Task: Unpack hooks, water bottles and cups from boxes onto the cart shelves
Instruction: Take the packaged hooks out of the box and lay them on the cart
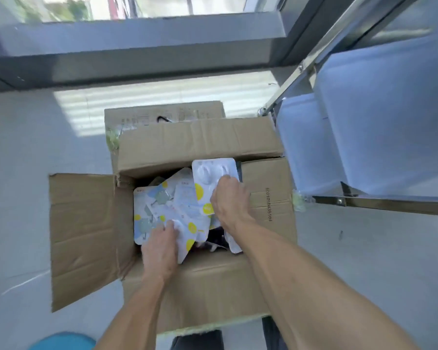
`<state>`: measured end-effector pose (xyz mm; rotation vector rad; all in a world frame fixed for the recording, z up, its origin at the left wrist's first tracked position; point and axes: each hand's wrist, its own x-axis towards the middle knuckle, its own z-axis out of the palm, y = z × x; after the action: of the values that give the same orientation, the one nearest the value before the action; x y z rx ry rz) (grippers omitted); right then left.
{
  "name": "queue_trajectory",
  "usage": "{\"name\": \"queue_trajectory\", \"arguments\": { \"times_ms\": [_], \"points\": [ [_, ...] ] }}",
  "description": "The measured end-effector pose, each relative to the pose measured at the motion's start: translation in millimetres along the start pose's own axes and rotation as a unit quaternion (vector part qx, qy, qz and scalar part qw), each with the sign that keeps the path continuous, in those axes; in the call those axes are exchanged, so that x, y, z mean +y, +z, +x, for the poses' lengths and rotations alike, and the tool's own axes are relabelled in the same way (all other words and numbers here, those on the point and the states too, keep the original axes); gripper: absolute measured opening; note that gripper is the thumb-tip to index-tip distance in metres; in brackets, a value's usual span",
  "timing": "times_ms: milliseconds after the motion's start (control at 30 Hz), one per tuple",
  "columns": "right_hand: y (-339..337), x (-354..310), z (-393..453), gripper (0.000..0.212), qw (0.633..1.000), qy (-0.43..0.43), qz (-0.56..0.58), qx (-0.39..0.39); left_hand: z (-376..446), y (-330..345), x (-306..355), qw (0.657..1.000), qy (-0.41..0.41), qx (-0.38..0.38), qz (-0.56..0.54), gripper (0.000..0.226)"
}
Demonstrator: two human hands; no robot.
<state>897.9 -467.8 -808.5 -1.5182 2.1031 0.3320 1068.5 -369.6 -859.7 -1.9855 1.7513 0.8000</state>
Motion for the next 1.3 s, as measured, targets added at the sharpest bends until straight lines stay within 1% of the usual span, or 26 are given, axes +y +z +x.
{"name": "queue_trajectory", "arguments": {
  "times_ms": [67,133,167,200,300,367,400,500,567,600,667,733,767,833,933,1033,1100,1200,1300],
  "points": [
    [-43,16,-19,0.013,0.999,0.022,0.033,0.019,-19,-44,-5,0.996,-0.077,0.040,-0.027,0.018],
    [-99,20,-45,0.014,0.997,0.026,0.066,0.031,-41,-103,-2,0.979,-0.154,0.085,-0.105,0.022],
    [-133,20,-59,0.016,0.996,0.023,0.079,0.042,-52,-138,5,0.970,-0.173,0.102,-0.134,0.027],
    [-173,19,-71,0.018,0.994,0.018,0.091,0.059,-61,-176,19,0.969,-0.169,0.112,-0.138,0.031],
    [-318,28,-95,0.025,0.981,-0.007,0.138,0.138,-91,-303,94,0.975,-0.093,0.148,-0.134,0.035],
    [-428,45,-112,0.028,0.964,-0.019,0.167,0.206,-117,-396,164,0.969,-0.016,0.211,-0.125,0.032],
    [-482,60,-121,0.028,0.953,-0.020,0.181,0.243,-133,-440,203,0.959,0.013,0.246,-0.137,0.032],
    [-619,134,-155,0.028,0.909,-0.005,0.214,0.359,-189,-546,323,0.921,0.085,0.326,-0.196,0.038],
    [-671,205,-173,0.031,0.885,0.033,0.221,0.408,-226,-584,400,0.907,0.142,0.350,-0.186,0.040],
    [-683,246,-178,0.034,0.880,0.067,0.219,0.415,-242,-591,438,0.905,0.168,0.349,-0.177,0.039],
    [-685,334,-178,0.035,0.890,0.145,0.197,0.385,-264,-582,511,0.910,0.205,0.325,-0.155,0.034],
    [-665,418,-164,0.027,0.906,0.200,0.174,0.330,-269,-546,581,0.928,0.214,0.278,-0.125,0.033],
    [-651,457,-154,0.023,0.912,0.212,0.167,0.308,-266,-521,613,0.939,0.213,0.251,-0.105,0.032],
    [-625,522,-129,0.019,0.930,0.214,0.145,0.263,-252,-464,668,0.957,0.195,0.204,-0.073,0.029],
    [-590,597,-78,0.021,0.958,0.189,0.094,0.195,-223,-378,741,0.977,0.144,0.140,-0.066,0.028],
    [-557,643,-38,0.025,0.976,0.164,0.061,0.132,-204,-314,798,0.988,0.100,0.095,-0.066,0.028],
    [-539,662,-13,0.028,0.984,0.141,0.044,0.103,-194,-285,827,0.991,0.088,0.078,-0.068,0.028],
    [-520,678,23,0.028,0.990,0.113,0.039,0.071,-173,-265,848,0.993,0.059,0.082,-0.066,0.029],
    [-509,681,40,0.026,0.991,0.116,0.041,0.048,-158,-258,851,0.992,0.048,0.086,-0.074,0.034]
  ]
}}
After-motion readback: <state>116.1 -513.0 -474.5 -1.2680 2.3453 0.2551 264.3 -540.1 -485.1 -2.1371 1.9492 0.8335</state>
